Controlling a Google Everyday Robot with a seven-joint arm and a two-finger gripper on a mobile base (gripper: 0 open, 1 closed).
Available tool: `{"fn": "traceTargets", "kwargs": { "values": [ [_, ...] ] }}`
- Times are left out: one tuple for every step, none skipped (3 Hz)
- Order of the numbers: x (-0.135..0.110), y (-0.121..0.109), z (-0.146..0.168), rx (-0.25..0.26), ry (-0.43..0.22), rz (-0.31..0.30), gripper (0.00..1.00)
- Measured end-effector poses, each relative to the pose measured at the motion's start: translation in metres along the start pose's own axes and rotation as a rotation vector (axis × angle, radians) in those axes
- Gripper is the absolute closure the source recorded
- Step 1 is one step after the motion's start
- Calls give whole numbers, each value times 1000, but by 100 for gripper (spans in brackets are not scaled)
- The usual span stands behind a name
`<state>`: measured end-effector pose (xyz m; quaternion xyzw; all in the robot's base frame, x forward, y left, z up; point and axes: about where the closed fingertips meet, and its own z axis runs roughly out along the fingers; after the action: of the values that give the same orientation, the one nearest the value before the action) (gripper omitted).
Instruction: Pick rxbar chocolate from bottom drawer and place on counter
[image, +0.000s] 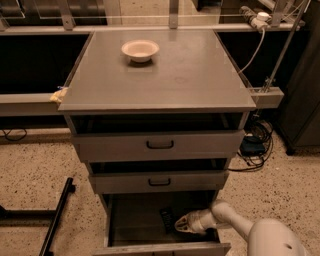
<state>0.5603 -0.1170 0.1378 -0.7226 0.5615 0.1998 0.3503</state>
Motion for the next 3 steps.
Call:
{"fn": "traceTargets", "kwargs": {
  "values": [
    [-23, -20, -16, -12, 30, 18, 100],
    [-53, -46, -45, -17, 73, 29, 100],
    [-82, -71, -88, 0, 138, 31, 100]
  ]
}}
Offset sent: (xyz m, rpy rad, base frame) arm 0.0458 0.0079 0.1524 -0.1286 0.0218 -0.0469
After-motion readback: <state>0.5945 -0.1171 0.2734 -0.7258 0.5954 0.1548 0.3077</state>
